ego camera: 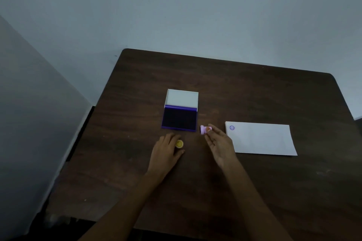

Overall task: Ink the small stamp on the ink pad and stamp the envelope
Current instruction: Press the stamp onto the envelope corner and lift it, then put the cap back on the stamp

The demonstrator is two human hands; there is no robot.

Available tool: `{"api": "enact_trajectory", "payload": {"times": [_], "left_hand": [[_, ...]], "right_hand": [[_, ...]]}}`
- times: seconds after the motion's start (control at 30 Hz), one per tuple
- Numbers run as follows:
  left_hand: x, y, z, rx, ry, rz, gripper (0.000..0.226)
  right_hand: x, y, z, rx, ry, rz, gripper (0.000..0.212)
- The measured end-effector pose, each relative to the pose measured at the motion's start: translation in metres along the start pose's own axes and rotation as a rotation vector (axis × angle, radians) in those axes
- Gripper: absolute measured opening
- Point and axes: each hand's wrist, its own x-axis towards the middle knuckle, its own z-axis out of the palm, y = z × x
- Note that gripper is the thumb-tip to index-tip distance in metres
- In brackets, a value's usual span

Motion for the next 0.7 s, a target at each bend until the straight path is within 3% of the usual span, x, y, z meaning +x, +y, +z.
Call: {"api": "enact_trajectory", "payload": {"times": [0.2, 0.4, 0.5, 0.6, 0.7], "left_hand": [[0.002, -0.004, -0.004, 0.012, -0.113, 0.014, 0.044], [0.009, -0.006, -0.007, -0.162, -0.118, -0.027, 0.029], [0.009, -0.004, -0.017, -0.595, -0.022, -0.356, 0.023], [0.008, 0.000, -0.029, -1.252, -0.124, -0.721, 0.021], [0.007, 0.004, -0.038, -1.479, -0.216, -0.796, 0.015]], "right_hand": [[-0.008, 0.027, 0.014, -0.029, 0.035, -0.007, 0.023], [-0.012, 0.037, 0.020, -0.014, 0.062, -0.015, 0.023], [-0.014, 0.040, 0.022, 0.028, 0.066, 0.009, 0.024], [-0.017, 0.042, 0.025, 0.064, 0.060, 0.028, 0.020], [-0.020, 0.043, 0.027, 0.070, 0.019, 0.013, 0.020]]}}
